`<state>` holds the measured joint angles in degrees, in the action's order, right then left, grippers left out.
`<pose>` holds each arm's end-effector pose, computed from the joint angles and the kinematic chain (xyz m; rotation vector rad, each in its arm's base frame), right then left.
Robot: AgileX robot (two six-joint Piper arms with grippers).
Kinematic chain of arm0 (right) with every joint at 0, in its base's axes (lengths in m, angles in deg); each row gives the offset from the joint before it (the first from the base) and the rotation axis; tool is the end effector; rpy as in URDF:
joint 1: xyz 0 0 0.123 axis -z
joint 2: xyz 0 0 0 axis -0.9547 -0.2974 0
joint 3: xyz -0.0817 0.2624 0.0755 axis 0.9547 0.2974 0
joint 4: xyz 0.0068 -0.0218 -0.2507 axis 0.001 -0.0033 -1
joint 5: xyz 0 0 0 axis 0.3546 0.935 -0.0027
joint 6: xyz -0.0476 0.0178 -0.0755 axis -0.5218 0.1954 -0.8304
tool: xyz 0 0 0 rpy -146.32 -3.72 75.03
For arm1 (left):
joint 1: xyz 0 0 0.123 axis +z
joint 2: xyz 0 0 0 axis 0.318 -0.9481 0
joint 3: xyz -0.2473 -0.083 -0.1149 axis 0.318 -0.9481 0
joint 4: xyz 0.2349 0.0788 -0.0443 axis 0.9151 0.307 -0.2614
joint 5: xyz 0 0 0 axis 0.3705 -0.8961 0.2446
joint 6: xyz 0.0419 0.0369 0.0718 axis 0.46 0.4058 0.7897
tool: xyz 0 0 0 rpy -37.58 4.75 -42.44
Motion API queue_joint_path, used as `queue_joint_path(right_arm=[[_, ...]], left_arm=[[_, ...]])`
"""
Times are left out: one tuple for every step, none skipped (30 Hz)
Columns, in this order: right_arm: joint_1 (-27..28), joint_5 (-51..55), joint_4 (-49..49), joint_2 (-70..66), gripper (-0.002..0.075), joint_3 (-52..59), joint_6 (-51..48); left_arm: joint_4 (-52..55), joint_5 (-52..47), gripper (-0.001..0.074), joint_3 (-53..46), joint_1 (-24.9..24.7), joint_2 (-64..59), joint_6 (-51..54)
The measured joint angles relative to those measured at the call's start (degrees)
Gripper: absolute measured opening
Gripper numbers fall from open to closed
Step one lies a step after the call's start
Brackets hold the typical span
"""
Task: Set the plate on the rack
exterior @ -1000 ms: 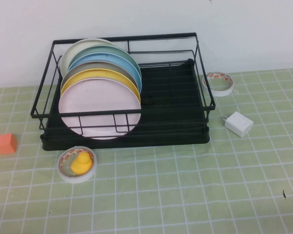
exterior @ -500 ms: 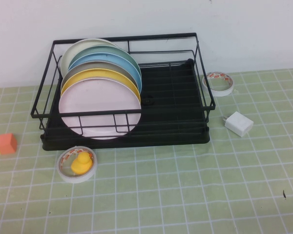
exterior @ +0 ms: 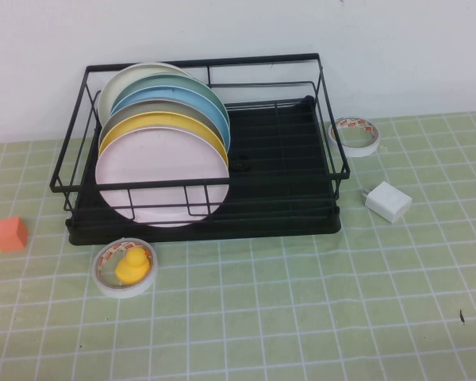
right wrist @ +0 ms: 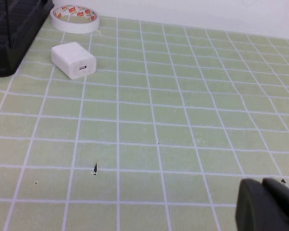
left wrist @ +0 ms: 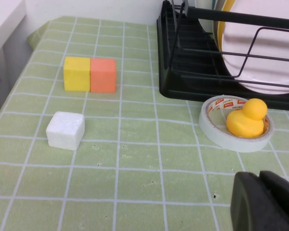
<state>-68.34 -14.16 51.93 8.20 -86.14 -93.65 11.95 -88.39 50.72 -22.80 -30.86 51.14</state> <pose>0.0531 -0.0040 0.1762 -0.1005 1.8387 -0.1833 0.0534 -0.0054 0.1794 -0.0832 1.8084 -0.1929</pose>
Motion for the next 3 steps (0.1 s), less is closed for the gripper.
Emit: queue_joint_path(right_arm=[[0.0,0.0,0.0,0.0,-0.0002,0.0,0.0],[0.0,0.0,0.0,0.0,-0.0002,0.0,0.0],[0.0,0.0,0.0,0.0,-0.0002,0.0,0.0]], left_arm=[[0.0,0.0,-0.0001,0.0,0.0,0.0,0.0],[0.0,0.0,-0.0001,0.0,0.0,0.0,0.0],[0.0,0.0,-0.0001,0.0,0.0,0.0,0.0]])
